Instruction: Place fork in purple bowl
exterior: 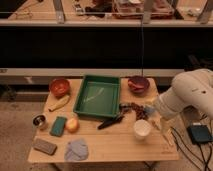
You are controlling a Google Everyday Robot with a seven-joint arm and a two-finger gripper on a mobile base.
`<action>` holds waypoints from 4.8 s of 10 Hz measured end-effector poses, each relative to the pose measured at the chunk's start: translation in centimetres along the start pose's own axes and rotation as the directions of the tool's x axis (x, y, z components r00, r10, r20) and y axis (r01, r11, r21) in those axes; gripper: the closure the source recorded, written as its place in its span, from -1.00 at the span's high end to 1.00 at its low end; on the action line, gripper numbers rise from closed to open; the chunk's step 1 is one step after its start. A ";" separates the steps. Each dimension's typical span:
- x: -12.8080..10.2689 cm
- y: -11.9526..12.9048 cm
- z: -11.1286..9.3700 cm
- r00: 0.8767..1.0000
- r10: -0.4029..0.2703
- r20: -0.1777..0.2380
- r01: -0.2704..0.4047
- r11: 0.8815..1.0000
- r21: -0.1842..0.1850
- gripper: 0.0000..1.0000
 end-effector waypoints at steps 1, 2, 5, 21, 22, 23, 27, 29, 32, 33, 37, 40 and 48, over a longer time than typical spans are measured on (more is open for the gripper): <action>0.0 0.0 0.0 1.000 0.000 0.000 0.000 1.000 0.000 0.60; 0.0 0.0 0.0 1.000 0.001 0.000 -0.001 1.000 0.000 0.60; 0.0 0.0 0.0 1.000 0.001 0.000 -0.001 1.000 0.000 0.60; 0.0 0.0 -0.1 1.000 0.001 -0.001 -0.001 1.000 0.001 0.60; 0.1 -0.1 -0.2 1.000 0.003 -0.004 -0.003 1.000 0.006 0.60; 0.3 -0.3 -0.6 1.000 0.022 -0.013 -0.021 1.000 0.022 0.60; 5.5 1.6 -4.3 0.976 0.192 -0.103 -0.185 0.980 0.072 0.60; 10.3 4.5 -5.5 0.933 0.320 -0.162 -0.311 0.947 0.082 0.60; 13.9 6.6 -3.5 0.888 0.405 -0.216 -0.405 0.913 0.048 0.60; 13.8 6.5 -3.4 0.889 0.406 -0.211 -0.406 0.913 0.046 0.60; 13.8 6.6 -3.4 0.888 0.406 -0.218 -0.408 0.912 0.037 0.60; 12.4 7.6 -0.3 0.884 0.421 -0.203 -0.436 0.900 -0.030 0.60; 11.3 10.4 14.2 0.855 0.507 -0.105 -0.517 0.847 -0.118 0.60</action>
